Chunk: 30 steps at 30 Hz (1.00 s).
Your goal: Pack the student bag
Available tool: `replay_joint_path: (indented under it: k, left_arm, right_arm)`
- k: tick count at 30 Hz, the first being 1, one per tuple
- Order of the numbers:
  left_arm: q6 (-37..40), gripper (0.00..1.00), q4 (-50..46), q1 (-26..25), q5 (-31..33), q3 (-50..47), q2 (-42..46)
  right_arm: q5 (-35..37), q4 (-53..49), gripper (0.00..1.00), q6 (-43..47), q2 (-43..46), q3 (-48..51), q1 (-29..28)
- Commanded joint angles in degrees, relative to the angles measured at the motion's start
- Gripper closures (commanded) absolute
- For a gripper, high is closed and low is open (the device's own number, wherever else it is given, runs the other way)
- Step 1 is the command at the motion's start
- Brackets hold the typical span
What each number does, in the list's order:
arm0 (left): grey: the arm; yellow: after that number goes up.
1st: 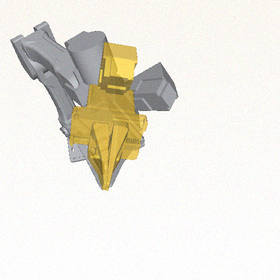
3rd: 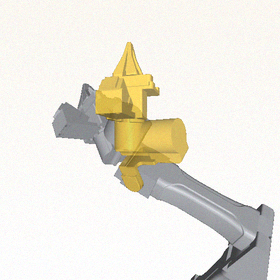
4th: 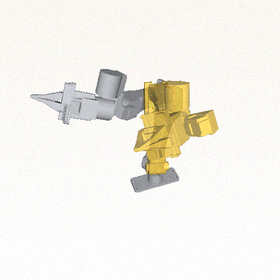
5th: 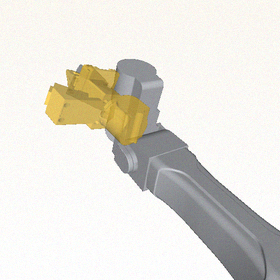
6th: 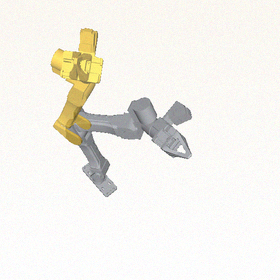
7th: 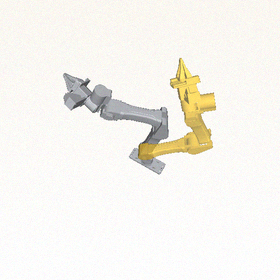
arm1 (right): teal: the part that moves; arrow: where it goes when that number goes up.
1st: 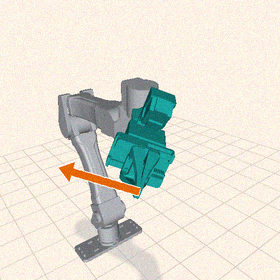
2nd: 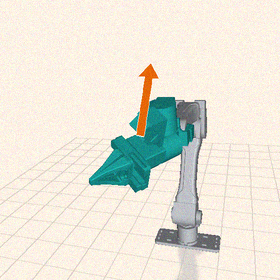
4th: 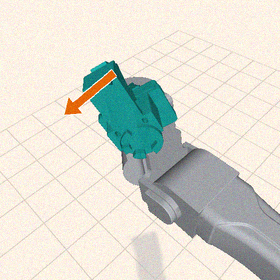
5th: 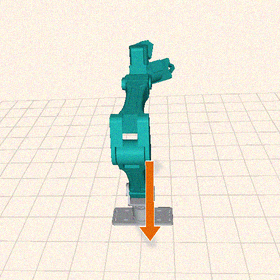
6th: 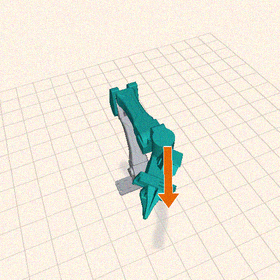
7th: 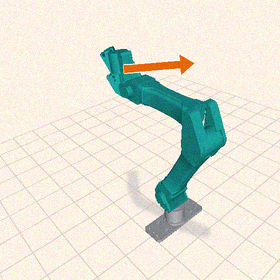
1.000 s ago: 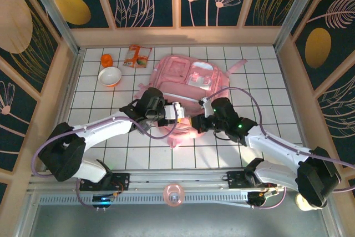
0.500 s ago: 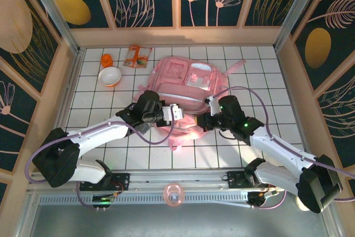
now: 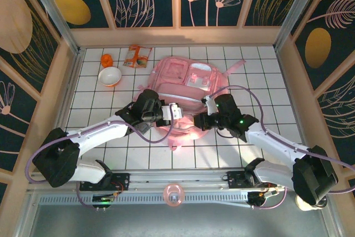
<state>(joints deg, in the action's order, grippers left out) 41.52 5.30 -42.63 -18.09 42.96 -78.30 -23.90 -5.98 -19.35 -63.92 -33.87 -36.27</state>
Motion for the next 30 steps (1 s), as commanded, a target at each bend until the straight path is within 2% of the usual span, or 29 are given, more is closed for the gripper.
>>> replay_joint_path:
  k: [1, 4, 6, 7, 15, 20, 23, 26, 28, 30]
  left_arm:
    - [-2.0, 1.00, 2.1, -0.1, -6.0, 2.2, 2.0]
    - [-2.1, 1.00, 2.6, -0.1, -5.8, 2.0, 2.4]
    - [-2.1, 1.00, 2.9, -0.2, -4.1, 1.6, 2.5]
    - [-2.0, 1.00, 3.3, -0.2, -2.9, 1.3, 2.5]
    - [-1.8, 1.00, 3.1, 0.1, 6.8, -1.7, 3.4]
    - [-2.6, 1.00, 3.1, 0.7, 8.5, -2.4, 4.4]
    - [-3.3, 0.99, 2.8, 0.8, 8.4, -2.1, 4.9]
    - [-3.8, 0.76, -0.7, 0.8, 3.2, 0.2, 5.0]
    - [-4.3, 0.50, -3.2, 0.4, -1.5, 2.5, 4.6]
    - [-7.0, 0.39, -1.4, -1.6, -2.0, 3.6, 4.0]
  right_arm:
    - [2.5, 0.2, 0.86, 1.4, -0.9, -2.2, 0.0]
    - [5.1, -2.2, 0.88, 1.7, -1.2, -3.0, 0.1]
    - [7.1, -4.0, 0.99, 1.7, -0.4, -3.4, 0.3]
    - [7.6, -4.7, 1.00, 1.8, 0.2, -3.5, 0.6]
    - [7.9, -12.3, 1.00, 5.4, 6.5, -1.6, 8.4]
    - [8.7, -13.2, 1.00, 4.8, 4.8, -2.7, 10.1]
    - [5.2, -11.4, 1.00, 3.3, 3.2, -3.1, 9.9]
    - [2.1, -8.2, 1.00, 2.9, 3.6, -3.0, 7.6]
    - [0.6, -6.8, 1.00, 3.1, 3.9, -3.0, 6.7]
    - [-0.7, -5.4, 1.00, 2.9, 4.0, -2.6, 6.6]
